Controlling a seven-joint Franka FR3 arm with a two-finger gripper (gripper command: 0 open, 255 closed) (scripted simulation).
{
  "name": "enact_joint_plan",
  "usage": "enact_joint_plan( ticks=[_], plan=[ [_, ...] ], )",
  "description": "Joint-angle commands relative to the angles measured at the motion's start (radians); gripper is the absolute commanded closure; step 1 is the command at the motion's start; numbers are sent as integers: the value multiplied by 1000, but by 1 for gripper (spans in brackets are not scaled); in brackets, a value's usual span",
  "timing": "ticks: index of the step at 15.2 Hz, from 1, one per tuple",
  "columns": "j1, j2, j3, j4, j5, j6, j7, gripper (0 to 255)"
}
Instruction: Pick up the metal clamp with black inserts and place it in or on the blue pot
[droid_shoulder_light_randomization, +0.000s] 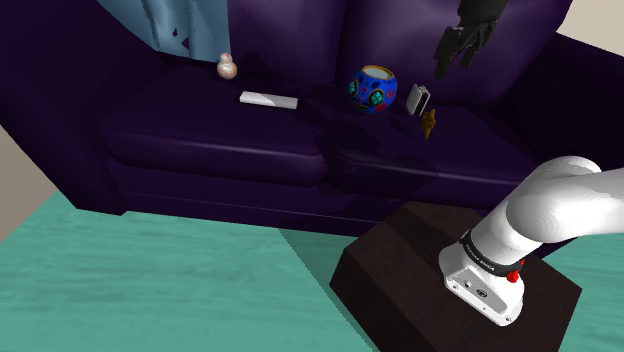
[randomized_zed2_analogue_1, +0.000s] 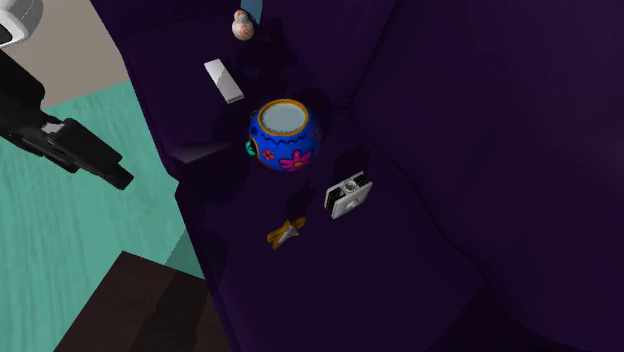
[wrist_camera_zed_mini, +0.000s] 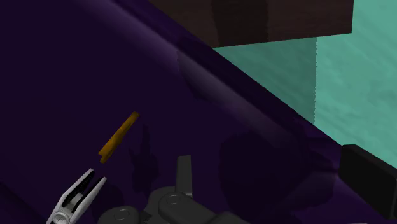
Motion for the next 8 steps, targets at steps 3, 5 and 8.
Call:
enact_joint_plan(
  ticks=[3, 5, 8],
  plan=[
    [-16, 30, -38, -12, -17, 46, -25, 0],
    [-31, 65, -75, -19, -31, 92, -51, 0],
    [-53, 126, -130, -21, -49, 159, -88, 0]
  ],
)
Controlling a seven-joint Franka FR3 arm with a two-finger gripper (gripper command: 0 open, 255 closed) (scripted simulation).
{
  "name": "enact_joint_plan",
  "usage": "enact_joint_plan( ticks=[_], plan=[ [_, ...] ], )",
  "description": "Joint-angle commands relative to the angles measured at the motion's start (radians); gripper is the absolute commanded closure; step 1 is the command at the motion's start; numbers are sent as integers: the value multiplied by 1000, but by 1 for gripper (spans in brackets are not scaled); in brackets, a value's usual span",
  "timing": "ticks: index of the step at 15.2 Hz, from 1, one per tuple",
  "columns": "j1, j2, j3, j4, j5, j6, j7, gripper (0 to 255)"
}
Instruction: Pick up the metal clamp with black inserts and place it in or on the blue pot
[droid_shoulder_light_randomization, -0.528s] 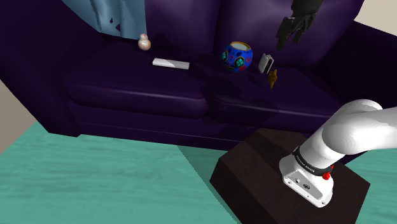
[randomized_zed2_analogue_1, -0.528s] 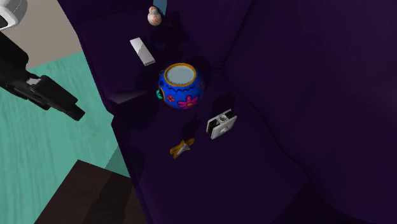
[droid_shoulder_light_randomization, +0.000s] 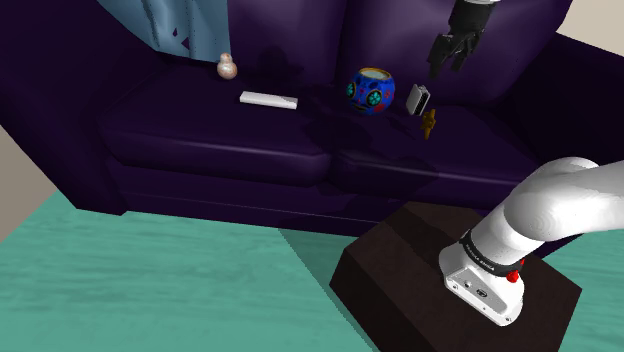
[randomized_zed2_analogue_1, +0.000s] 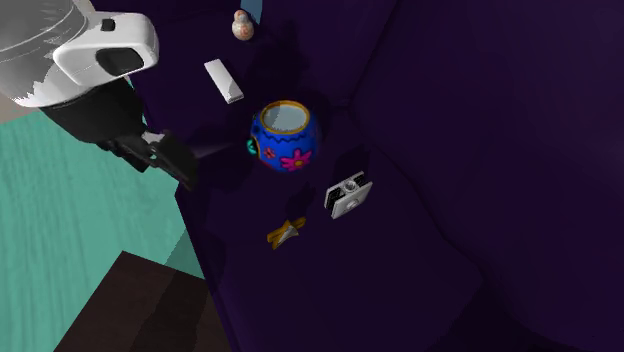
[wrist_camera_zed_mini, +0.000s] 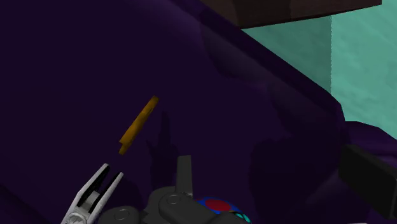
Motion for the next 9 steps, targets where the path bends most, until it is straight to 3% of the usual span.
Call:
enact_joint_plan(
  ticks=[1, 9],
  plan=[
    [-15, 41, -38, -2, -11, 48, -28, 0],
    [-60, 254, -179, 54, -16, 213, -137, 0]
  ],
)
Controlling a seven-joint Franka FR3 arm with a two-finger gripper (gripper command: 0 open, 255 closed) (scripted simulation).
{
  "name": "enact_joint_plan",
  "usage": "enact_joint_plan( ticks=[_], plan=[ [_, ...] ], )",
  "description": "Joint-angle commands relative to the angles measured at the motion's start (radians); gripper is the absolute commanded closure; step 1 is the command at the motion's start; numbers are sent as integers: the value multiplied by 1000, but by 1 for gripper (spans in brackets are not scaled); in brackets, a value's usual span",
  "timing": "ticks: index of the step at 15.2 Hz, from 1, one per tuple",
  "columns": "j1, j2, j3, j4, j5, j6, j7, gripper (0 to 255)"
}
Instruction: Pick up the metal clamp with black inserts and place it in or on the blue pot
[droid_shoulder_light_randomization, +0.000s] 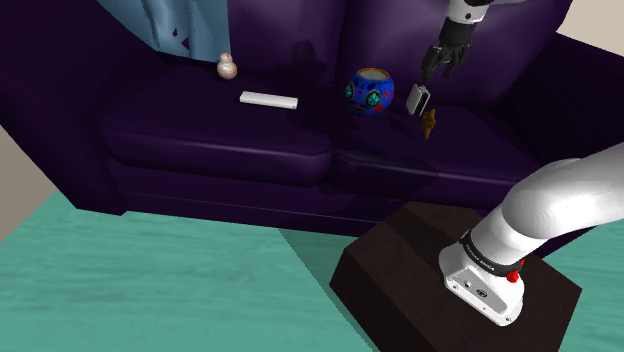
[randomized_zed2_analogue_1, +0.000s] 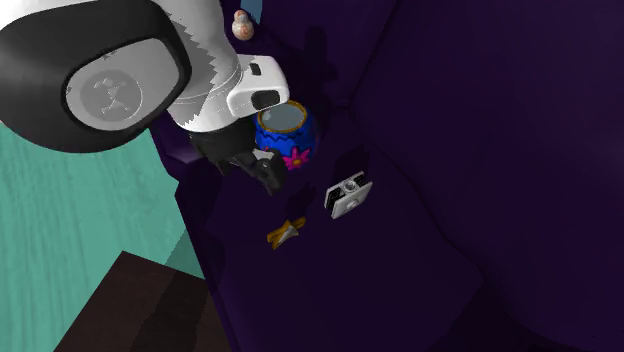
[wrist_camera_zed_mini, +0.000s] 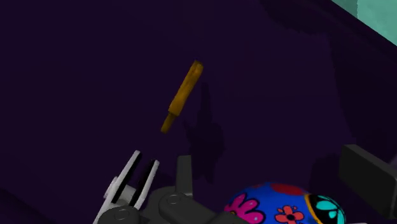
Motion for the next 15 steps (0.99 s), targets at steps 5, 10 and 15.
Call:
enact_joint_plan(
  ticks=[5, 10, 15],
  plan=[
    [-26, 186, -100, 86, 38, 100, -98, 0],
    [-51, 363, -169, 187, 113, 162, -193, 0],
    [-69, 458, -192, 226, 162, 207, -243, 0]
  ],
)
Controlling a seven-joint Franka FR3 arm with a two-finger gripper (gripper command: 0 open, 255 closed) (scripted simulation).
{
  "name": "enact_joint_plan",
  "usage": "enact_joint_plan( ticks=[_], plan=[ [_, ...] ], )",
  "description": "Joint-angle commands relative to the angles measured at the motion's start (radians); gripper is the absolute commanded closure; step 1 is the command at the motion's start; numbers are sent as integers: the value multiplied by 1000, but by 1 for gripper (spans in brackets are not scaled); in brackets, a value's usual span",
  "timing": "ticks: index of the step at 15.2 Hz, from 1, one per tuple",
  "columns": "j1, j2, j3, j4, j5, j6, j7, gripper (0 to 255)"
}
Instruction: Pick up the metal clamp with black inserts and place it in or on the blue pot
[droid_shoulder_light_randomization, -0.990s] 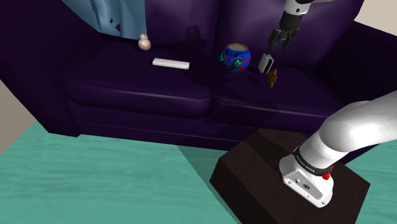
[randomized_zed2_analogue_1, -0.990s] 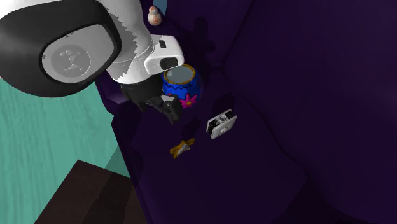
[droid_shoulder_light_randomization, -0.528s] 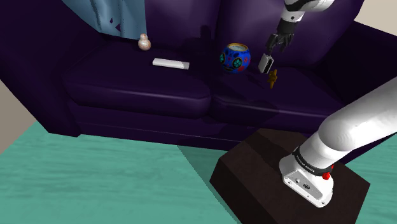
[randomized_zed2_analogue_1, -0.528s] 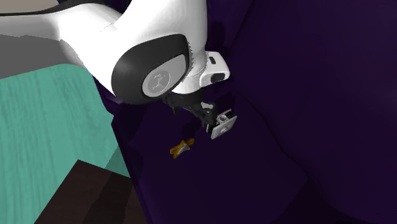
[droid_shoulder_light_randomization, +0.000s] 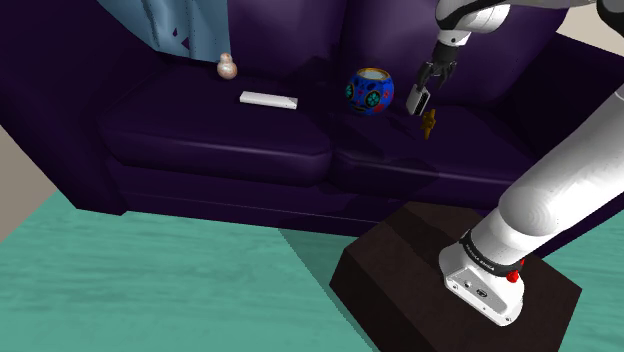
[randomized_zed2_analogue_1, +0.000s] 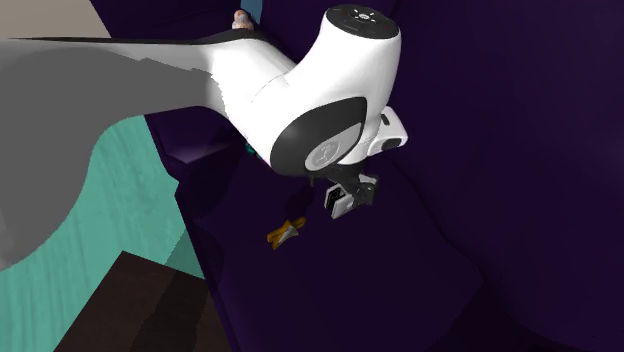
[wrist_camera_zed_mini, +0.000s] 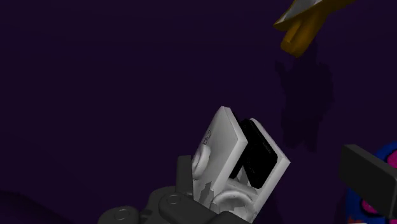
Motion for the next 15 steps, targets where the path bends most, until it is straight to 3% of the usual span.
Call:
enact_joint_plan(
  ticks=[1, 5, 13, 14, 15],
  plan=[
    [-2, 14, -2, -10, 7, 23, -7, 0],
    [-4, 39, -3, -46, 19, 82, -15, 0],
    [-4, 39, -2, -46, 19, 82, -15, 0],
    [-4, 39, -2, -46, 19, 82, -15, 255],
    [-4, 39, -2, -46, 19, 82, -15, 255]
  ],
)
